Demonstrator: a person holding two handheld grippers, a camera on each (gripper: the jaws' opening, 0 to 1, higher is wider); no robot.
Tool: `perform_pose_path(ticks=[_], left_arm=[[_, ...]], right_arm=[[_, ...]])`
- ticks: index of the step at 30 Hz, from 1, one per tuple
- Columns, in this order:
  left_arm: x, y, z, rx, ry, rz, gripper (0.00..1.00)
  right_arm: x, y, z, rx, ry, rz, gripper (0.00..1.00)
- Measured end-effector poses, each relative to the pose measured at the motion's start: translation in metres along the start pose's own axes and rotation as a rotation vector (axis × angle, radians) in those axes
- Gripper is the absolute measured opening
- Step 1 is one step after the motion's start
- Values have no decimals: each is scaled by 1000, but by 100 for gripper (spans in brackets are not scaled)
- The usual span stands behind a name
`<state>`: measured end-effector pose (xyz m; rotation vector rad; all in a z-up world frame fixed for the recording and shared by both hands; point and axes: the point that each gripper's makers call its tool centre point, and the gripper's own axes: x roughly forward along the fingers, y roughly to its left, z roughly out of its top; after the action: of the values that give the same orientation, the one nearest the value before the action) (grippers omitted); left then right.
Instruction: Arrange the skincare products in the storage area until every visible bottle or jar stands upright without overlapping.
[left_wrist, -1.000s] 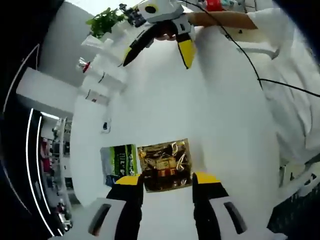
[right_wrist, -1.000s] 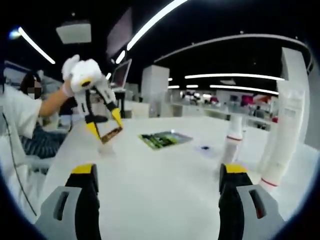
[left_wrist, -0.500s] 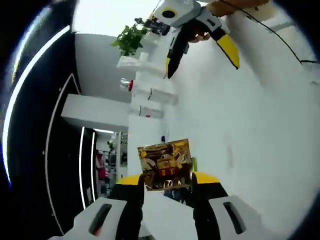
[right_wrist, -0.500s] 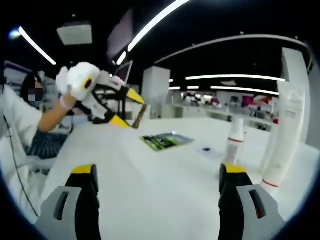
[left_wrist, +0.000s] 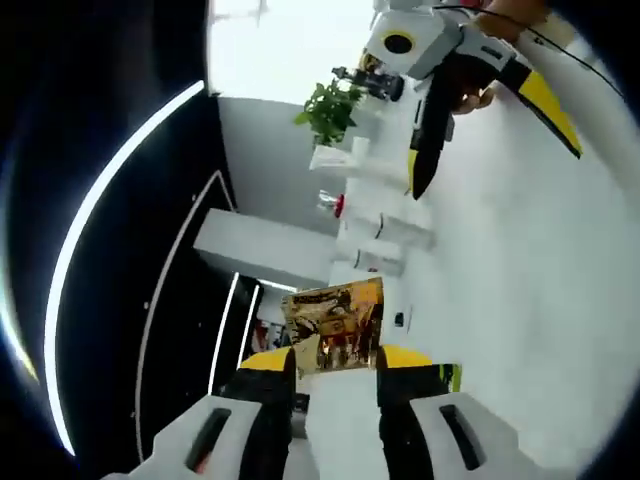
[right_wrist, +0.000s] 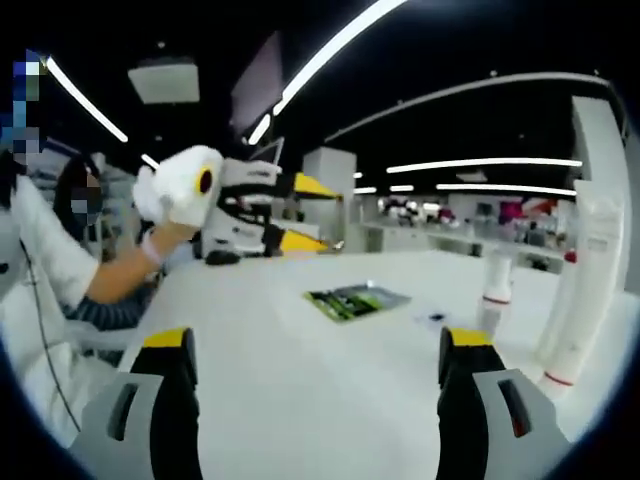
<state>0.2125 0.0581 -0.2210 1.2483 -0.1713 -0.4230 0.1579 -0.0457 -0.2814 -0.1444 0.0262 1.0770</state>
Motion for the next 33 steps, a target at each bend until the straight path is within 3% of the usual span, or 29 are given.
perform_pose_path(ticks=[1, 2, 3, 4, 8, 10, 11, 14, 16, 18, 22, 25, 33], left_arm=[[1, 3, 1, 3, -12, 24, 27], [1, 9, 5, 30, -45, 67, 12], [0, 5, 3, 51, -39, 46, 6], [0, 9, 8, -9, -87, 108, 8], [6, -3, 4, -125, -118, 63, 9], [9, -6, -4, -221, -119, 57, 9], [11, -6, -6, -284, -149, 66, 9], [14, -12, -20, -319, -117, 39, 9], [13, -14, -22, -357, -128, 19, 9], [11, -13, -24, -401, -140, 21, 10], [10, -17, -26, -442, -139, -4, 13], [13, -21, -23, -537, -157, -41, 16], [12, -23, -29, -682, -167, -65, 21]], right_arm=[[1, -2, 1, 3, -3, 0, 100], [2, -5, 2, 3, -7, -5, 100], [3, -6, 3, 2, -9, -9, 100], [4, -9, 6, 4, -18, -15, 100], [6, -23, 19, 42, -66, -42, 100], [5, -33, 29, 45, -102, -66, 100], [5, -37, 33, 48, -115, -77, 98], [10, -46, 38, 56, -130, -92, 94], [17, -48, 36, 76, -139, -88, 92], [22, -44, 26, 106, -98, -81, 91], [27, -26, 12, 44, -34, -48, 92], [30, -20, 6, 37, -11, -43, 92], [44, -6, 1, -10, 22, -29, 90]])
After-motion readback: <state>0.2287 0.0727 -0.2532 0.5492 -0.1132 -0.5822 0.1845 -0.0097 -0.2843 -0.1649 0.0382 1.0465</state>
